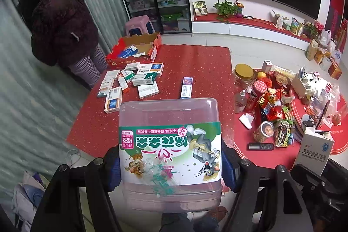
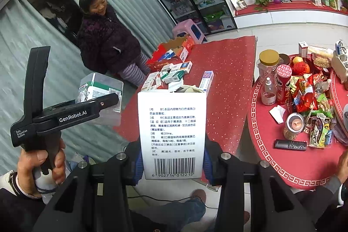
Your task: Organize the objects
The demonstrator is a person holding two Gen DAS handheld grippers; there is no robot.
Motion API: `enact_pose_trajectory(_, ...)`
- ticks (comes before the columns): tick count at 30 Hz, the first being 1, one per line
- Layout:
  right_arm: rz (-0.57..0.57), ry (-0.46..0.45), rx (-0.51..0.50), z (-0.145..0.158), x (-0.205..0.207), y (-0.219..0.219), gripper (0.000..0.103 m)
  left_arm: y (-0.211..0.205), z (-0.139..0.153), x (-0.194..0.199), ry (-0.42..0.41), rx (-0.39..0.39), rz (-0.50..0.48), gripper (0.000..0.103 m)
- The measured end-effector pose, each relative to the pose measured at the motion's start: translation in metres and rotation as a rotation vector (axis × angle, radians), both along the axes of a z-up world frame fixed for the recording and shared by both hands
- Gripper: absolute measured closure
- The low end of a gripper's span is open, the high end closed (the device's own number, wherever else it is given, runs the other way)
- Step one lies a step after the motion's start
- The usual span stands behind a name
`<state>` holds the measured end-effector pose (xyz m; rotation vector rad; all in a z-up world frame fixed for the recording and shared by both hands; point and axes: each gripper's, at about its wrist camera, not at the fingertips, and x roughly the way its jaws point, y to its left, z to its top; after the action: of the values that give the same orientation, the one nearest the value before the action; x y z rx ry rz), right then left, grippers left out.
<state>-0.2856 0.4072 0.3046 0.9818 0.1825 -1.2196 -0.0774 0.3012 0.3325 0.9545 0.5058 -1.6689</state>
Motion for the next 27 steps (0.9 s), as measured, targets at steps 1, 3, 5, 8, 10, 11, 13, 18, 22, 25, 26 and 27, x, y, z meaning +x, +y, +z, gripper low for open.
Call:
enact_pose_trajectory(1, -0.003, -0.007, -0.002, -0.001, -0.004, 0.000, 0.061, 0.001, 0.001, -0.004, -0.005, -0.003, -0.004, 0.027)
enact_pose_trajectory(3, -0.007, -0.016, -0.007, -0.001, -0.008, 0.000, 0.061, 0.002, 0.002, -0.008, -0.006, -0.008, -0.009, 0.027)
enact_pose_trajectory(5, -0.004, -0.014, -0.014, 0.000, -0.011, -0.002, 0.061, 0.002, 0.005, -0.011, -0.008, -0.022, -0.014, 0.027)
enact_pose_trajectory(8, 0.011, -0.002, -0.021, 0.002, -0.011, -0.005, 0.061, 0.001, 0.008, -0.012, 0.002, -0.037, -0.002, 0.027)
enact_pose_trajectory(10, 0.019, 0.006, -0.024, 0.003, -0.010, -0.006, 0.061, -0.001, 0.007, -0.011, 0.008, -0.034, 0.009, 0.027)
enact_pose_trajectory(11, 0.021, 0.011, -0.026, 0.002, -0.009, -0.006, 0.061, -0.001, 0.007, -0.011, 0.010, -0.032, 0.012, 0.027)
enact_pose_trajectory(13, 0.023, 0.012, -0.026, 0.001, -0.009, -0.008, 0.061, -0.002, 0.007, -0.011, 0.013, -0.032, 0.018, 0.027)
enact_pose_trajectory(18, 0.022, 0.004, -0.021, -0.001, -0.009, -0.007, 0.061, -0.004, 0.006, -0.013, 0.003, -0.030, 0.007, 0.027)
enact_pose_trajectory(22, 0.024, 0.005, -0.014, -0.003, -0.008, -0.009, 0.061, -0.004, 0.004, -0.015, 0.002, -0.022, 0.006, 0.027)
enact_pose_trajectory(25, 0.028, 0.008, -0.010, -0.003, -0.008, -0.012, 0.061, -0.005, 0.003, -0.014, 0.004, -0.019, 0.006, 0.027)
enact_pose_trajectory(26, 0.030, 0.010, -0.008, -0.004, -0.007, -0.013, 0.061, -0.005, 0.003, -0.013, 0.005, -0.018, 0.007, 0.027)
enact_pose_trajectory(27, 0.033, 0.013, -0.008, -0.003, -0.006, -0.013, 0.061, -0.006, 0.003, -0.013, 0.006, -0.016, 0.008, 0.027)
